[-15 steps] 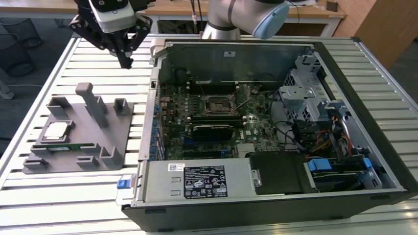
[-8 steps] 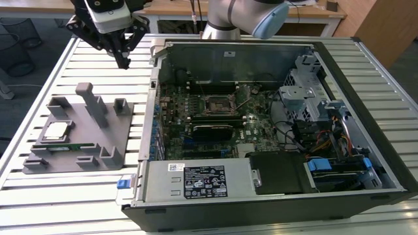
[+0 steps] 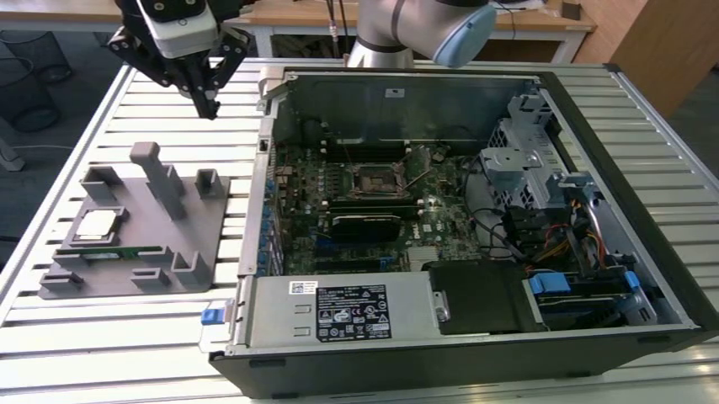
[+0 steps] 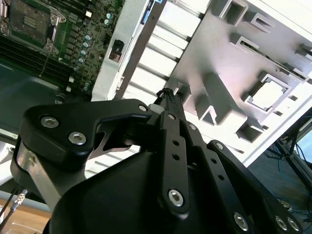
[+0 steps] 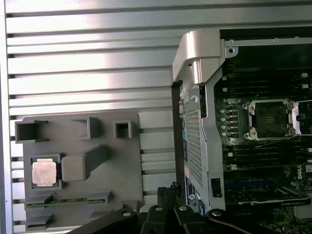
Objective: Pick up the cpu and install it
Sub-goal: 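Reach for the cpu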
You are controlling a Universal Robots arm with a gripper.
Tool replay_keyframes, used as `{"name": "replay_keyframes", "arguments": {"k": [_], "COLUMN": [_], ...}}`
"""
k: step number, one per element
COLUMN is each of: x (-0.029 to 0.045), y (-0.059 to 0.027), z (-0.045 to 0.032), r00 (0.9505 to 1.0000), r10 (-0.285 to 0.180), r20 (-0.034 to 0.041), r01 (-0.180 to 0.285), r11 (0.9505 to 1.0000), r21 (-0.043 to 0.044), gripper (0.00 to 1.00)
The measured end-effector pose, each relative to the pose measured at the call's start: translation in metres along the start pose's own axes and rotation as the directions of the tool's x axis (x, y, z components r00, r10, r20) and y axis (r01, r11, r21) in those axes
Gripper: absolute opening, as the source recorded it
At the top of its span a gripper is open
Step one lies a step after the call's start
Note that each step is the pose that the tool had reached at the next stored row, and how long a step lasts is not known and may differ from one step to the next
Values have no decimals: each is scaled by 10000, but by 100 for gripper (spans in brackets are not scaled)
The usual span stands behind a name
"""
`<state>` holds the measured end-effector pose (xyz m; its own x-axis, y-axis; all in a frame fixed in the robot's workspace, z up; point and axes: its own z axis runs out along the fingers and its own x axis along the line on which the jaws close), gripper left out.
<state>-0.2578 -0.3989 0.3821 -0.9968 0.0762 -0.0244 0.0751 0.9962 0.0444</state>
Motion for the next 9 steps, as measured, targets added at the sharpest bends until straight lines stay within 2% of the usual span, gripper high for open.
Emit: {"name": "replay_keyframes", "arguments": {"k": [9], "x": [57], "y": [-5], "z": [7], "r00": [10000], "r10": [0], "r20": [0], "r01": [0], "r11": [10000], "r21": [0], "gripper": [11]}}
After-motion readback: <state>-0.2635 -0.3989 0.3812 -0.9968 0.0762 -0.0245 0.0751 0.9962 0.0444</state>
